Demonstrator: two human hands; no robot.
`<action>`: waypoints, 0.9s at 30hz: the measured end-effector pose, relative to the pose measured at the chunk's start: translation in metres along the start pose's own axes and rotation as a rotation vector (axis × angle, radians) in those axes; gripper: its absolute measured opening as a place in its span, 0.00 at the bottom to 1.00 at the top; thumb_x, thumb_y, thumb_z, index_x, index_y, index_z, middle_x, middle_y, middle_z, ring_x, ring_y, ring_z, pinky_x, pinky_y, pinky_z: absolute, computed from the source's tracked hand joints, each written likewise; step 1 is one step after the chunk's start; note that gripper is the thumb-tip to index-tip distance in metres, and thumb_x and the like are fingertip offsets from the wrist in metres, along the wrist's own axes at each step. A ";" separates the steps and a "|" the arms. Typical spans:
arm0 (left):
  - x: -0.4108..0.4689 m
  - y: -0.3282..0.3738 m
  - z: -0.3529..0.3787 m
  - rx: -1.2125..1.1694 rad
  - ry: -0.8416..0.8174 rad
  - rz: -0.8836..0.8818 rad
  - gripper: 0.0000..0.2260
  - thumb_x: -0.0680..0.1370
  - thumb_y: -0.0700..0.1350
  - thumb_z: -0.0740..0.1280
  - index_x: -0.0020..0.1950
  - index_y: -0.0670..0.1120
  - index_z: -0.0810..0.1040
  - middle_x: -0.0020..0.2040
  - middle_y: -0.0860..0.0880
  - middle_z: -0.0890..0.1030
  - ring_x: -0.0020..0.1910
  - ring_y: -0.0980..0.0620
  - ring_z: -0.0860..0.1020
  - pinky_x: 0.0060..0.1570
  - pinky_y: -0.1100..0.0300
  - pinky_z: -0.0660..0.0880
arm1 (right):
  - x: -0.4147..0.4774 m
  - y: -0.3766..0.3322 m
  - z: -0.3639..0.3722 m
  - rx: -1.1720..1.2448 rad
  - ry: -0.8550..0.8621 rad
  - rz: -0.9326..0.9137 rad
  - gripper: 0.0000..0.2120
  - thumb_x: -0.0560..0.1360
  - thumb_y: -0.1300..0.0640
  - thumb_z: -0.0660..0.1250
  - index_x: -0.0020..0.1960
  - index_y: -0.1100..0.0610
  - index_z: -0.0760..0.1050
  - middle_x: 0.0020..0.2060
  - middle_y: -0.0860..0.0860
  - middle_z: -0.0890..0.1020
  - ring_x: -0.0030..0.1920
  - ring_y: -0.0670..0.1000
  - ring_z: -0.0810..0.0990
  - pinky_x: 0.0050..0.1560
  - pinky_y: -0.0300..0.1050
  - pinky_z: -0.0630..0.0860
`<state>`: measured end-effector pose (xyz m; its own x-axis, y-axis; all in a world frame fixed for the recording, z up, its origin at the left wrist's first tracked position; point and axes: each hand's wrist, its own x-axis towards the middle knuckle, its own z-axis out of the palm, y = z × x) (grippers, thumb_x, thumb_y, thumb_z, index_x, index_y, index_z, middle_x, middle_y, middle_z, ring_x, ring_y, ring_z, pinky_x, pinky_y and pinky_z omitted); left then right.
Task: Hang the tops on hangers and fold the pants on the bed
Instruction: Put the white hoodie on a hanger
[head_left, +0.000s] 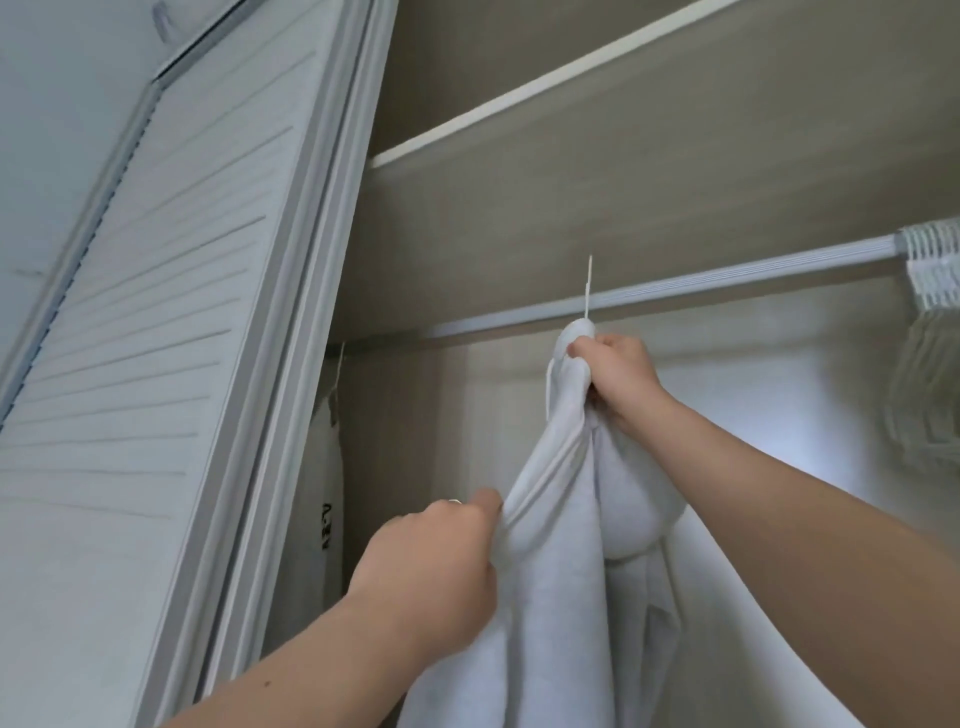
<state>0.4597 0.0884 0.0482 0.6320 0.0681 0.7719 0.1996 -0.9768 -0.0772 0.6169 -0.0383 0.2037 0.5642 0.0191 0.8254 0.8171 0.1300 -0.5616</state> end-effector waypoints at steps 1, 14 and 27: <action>0.004 0.001 0.002 0.011 0.010 0.002 0.06 0.78 0.42 0.57 0.52 0.51 0.63 0.38 0.53 0.67 0.39 0.44 0.71 0.35 0.54 0.61 | 0.005 0.004 -0.001 0.001 -0.003 0.032 0.18 0.70 0.60 0.68 0.28 0.52 0.63 0.25 0.52 0.65 0.29 0.50 0.65 0.32 0.42 0.62; 0.013 -0.009 0.032 0.045 -0.068 -0.009 0.06 0.77 0.42 0.57 0.46 0.51 0.60 0.37 0.51 0.68 0.36 0.45 0.72 0.30 0.54 0.61 | -0.020 0.010 0.010 -0.084 -0.232 0.171 0.14 0.74 0.51 0.70 0.39 0.58 0.69 0.20 0.52 0.68 0.16 0.48 0.66 0.21 0.35 0.67; 0.009 -0.040 0.041 0.030 -0.099 -0.105 0.05 0.78 0.43 0.59 0.53 0.51 0.67 0.41 0.50 0.75 0.38 0.46 0.79 0.39 0.49 0.80 | -0.059 0.017 0.033 -0.553 -0.269 -0.338 0.15 0.72 0.52 0.69 0.45 0.56 0.63 0.38 0.48 0.72 0.43 0.53 0.72 0.42 0.46 0.64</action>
<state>0.4882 0.1359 0.0327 0.6773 0.1904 0.7106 0.2896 -0.9569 -0.0196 0.5931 -0.0043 0.1474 0.2786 0.3206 0.9053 0.9229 -0.3503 -0.1600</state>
